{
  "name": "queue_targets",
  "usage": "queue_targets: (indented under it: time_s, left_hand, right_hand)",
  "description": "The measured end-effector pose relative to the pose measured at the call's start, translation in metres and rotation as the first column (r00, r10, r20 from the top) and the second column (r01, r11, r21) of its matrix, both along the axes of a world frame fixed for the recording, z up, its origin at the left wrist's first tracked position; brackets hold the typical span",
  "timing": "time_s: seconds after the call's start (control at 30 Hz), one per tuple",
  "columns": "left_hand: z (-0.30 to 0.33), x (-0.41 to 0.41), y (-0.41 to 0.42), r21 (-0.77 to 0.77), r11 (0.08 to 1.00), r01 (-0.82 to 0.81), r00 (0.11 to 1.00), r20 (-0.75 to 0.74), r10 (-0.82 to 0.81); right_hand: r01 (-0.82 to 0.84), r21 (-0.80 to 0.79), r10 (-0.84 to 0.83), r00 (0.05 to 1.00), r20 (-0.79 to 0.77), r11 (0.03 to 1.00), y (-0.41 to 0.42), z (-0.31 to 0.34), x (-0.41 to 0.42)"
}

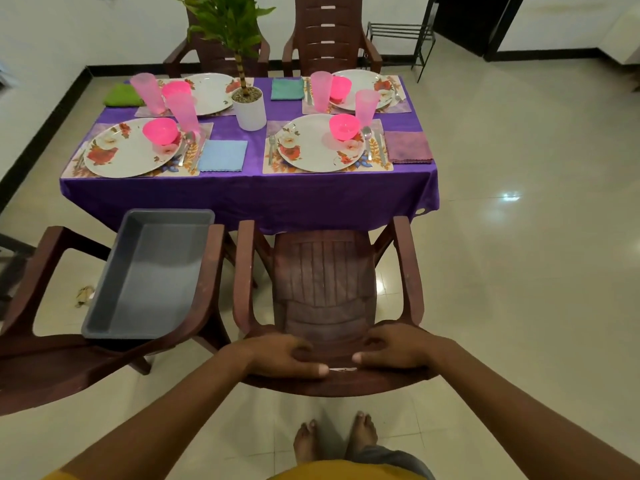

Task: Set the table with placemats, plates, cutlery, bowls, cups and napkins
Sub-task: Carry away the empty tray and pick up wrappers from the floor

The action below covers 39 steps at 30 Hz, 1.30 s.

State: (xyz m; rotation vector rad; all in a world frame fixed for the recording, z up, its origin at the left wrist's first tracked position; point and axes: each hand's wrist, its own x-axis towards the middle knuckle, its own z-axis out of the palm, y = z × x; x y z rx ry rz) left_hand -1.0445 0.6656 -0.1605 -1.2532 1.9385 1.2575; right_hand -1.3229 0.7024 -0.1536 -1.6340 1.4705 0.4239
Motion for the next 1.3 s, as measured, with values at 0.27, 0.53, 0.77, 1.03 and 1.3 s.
queue_targets:
  time_s: [0.27,0.53,0.77,1.03,1.3]
  left_hand:
    - [0.015,-0.013,0.039,-0.212,0.934,0.288,0.956,0.121,-0.268]
    - [0.016,-0.012,0.047,-0.155,0.943,0.293,0.955,0.099,-0.28]
    - [0.009,-0.005,0.064,-0.167,0.943,0.286,0.958,0.08,-0.276]
    - [0.012,-0.005,0.055,-0.235,0.931,0.281,0.96,0.074,-0.271]
    - [0.008,-0.009,0.049,-0.23,0.932,0.28,0.957,0.14,-0.253]
  right_hand:
    - [-0.27,-0.174,0.265,0.963,-0.049,0.947,0.041,0.002,0.006]
    - [-0.233,-0.234,0.239,0.971,-0.003,0.944,0.059,0.0,0.01]
    - [-0.226,-0.277,0.235,0.972,-0.002,0.934,0.079,-0.008,0.01]
    - [-0.207,-0.364,0.218,0.976,-0.011,0.908,0.073,-0.004,0.016]
    - [-0.219,-0.373,0.239,0.971,0.007,0.902,0.063,-0.008,0.01]
